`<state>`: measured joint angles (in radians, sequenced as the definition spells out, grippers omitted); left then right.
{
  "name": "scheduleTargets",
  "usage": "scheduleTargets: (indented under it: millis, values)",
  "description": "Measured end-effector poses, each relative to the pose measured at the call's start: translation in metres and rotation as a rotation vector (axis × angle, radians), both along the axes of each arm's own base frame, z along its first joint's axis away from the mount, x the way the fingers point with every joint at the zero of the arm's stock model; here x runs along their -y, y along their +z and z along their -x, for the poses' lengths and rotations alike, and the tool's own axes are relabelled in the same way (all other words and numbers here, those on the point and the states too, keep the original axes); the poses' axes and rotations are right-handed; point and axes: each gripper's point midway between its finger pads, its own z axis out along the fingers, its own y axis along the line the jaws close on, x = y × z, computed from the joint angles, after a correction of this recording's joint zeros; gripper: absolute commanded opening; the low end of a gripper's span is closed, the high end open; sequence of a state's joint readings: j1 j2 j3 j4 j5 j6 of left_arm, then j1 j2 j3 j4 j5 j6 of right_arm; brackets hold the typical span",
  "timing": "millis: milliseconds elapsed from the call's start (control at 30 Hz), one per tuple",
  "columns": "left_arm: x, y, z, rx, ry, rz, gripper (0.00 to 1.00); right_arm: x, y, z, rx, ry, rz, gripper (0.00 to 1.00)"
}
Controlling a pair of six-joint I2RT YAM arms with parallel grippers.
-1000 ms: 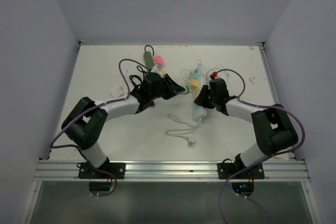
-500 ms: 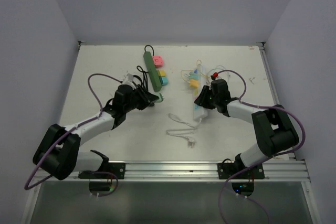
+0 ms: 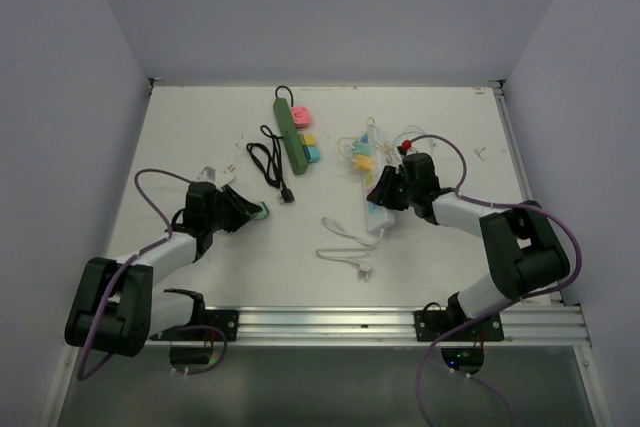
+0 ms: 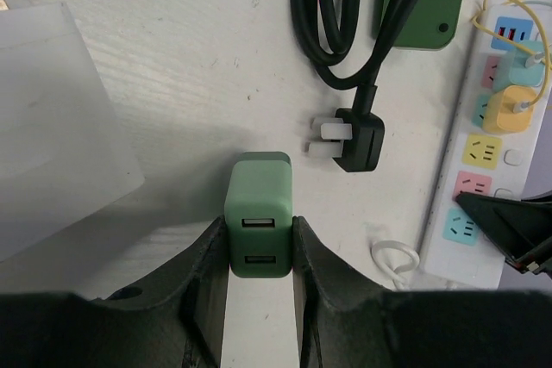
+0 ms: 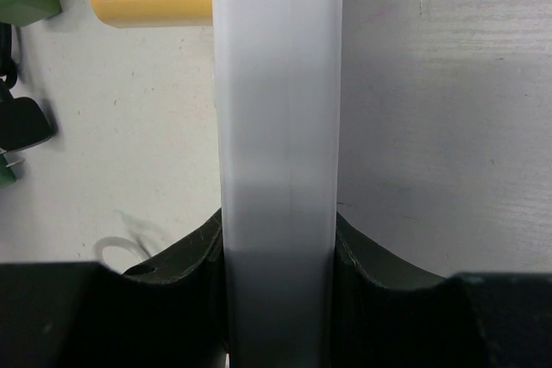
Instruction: Pull the plug off the socket
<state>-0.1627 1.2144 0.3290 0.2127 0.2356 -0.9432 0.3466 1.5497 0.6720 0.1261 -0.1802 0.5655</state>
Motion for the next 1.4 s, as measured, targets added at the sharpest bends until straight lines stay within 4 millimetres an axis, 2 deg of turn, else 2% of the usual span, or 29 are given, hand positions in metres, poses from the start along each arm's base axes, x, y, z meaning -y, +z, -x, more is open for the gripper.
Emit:
scheduleTargets:
  millis: [233,267,333,367,433,533,800,933,1033,1200,1400]
  values:
    - [-0.007,-0.001,-0.001,0.007,0.000,-0.004,0.42,-0.001,0.000,0.004,-0.004,0.021,0.003,0.00]
    - [-0.008,-0.001,0.000,0.005,0.000,-0.007,0.52,-0.001,0.000,0.004,-0.005,0.023,0.004,0.00]
    - [-0.009,-0.001,0.002,0.004,-0.003,-0.016,0.62,-0.001,0.000,0.005,-0.007,0.027,0.005,0.00]
    - [-0.009,0.001,0.003,0.009,-0.005,-0.017,0.73,0.000,0.000,0.005,-0.007,0.029,0.007,0.00]
    - [-0.010,0.007,0.004,0.025,-0.008,-0.021,0.87,0.000,0.000,0.007,-0.010,0.034,0.008,0.00]
    - [-0.011,0.019,0.004,0.047,-0.011,-0.031,0.98,0.001,0.000,0.010,-0.017,0.039,0.014,0.00]
    - [-0.010,0.086,-0.017,0.203,-0.024,-0.041,1.00,0.004,0.001,0.020,-0.043,0.055,0.032,0.00]
    - [0.000,0.093,-0.018,0.218,-0.048,-0.012,1.00,0.004,0.002,0.022,-0.044,0.061,0.036,0.00]
    - [0.023,0.087,-0.018,0.186,-0.104,-0.001,1.00,0.002,0.002,0.023,-0.046,0.067,0.035,0.00]
    - [0.083,0.087,-0.023,0.178,-0.236,0.034,0.98,0.001,0.002,0.029,-0.046,0.084,0.030,0.00]
    - [0.130,0.094,-0.053,0.205,-0.284,0.044,0.96,-0.004,0.001,0.035,-0.038,0.104,0.022,0.00]
